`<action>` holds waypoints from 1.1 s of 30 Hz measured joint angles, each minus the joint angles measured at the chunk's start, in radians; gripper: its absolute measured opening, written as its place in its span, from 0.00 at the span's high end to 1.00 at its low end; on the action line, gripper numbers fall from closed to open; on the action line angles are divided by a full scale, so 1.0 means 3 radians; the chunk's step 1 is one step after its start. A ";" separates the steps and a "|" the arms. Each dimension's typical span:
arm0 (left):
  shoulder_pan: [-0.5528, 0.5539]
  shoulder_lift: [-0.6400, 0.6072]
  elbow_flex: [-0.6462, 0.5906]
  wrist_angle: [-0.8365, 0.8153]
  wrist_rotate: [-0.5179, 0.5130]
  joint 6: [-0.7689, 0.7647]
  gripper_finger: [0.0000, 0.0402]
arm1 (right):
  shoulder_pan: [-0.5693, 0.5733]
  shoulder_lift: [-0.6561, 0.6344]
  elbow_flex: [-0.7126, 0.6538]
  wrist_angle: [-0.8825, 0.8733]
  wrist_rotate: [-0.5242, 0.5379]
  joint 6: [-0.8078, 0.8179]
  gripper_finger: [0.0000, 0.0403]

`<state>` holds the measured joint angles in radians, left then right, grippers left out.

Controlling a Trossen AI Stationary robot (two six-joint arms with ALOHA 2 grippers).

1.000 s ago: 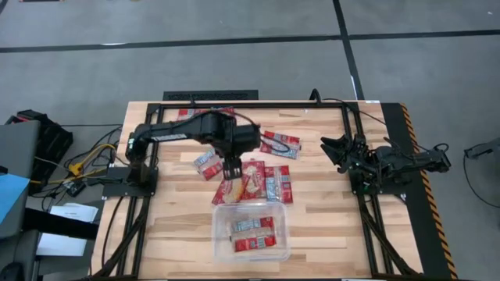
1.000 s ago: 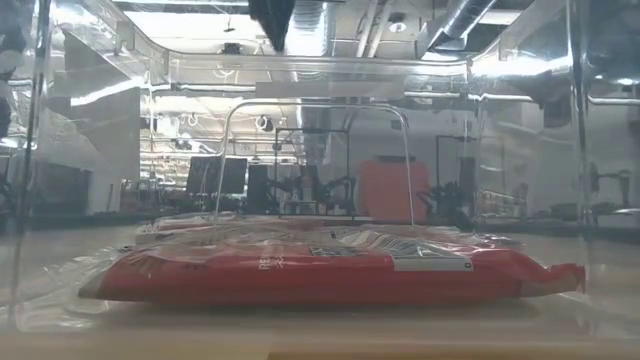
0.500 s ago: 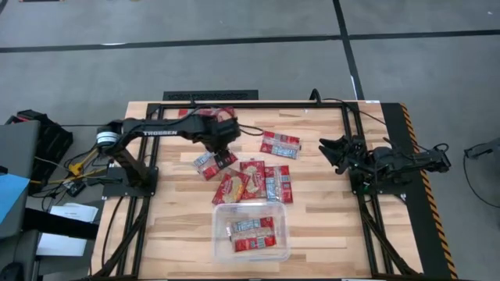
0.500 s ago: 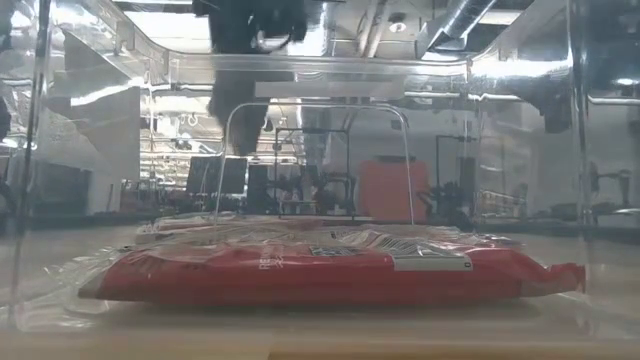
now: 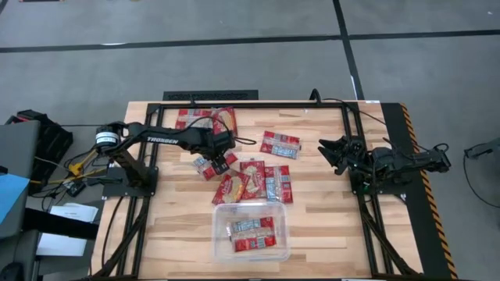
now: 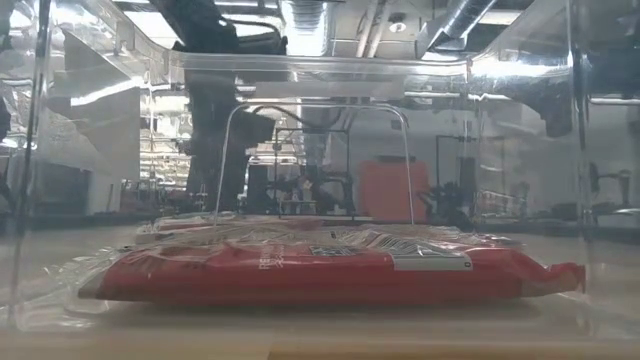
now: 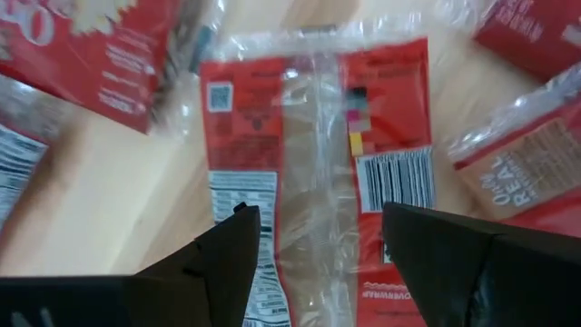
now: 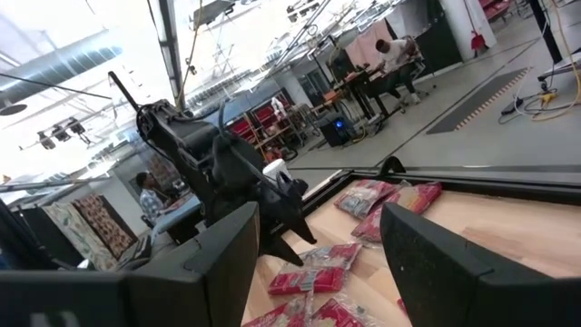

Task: Sort popcorn bags into baskets
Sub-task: Put the red popcorn bag into the transparent container

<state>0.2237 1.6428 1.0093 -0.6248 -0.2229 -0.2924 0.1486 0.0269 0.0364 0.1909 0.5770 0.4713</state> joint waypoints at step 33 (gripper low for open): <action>-0.0099 -0.0214 0.0231 -0.0664 0.0235 -0.0085 1.00 | -0.0003 0.0000 0.0000 -0.0011 0.0023 0.0121 0.37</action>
<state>0.1939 1.5788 1.0785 -0.8242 -0.1524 -0.3180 0.1478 0.0269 0.0364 0.1875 0.5838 0.5077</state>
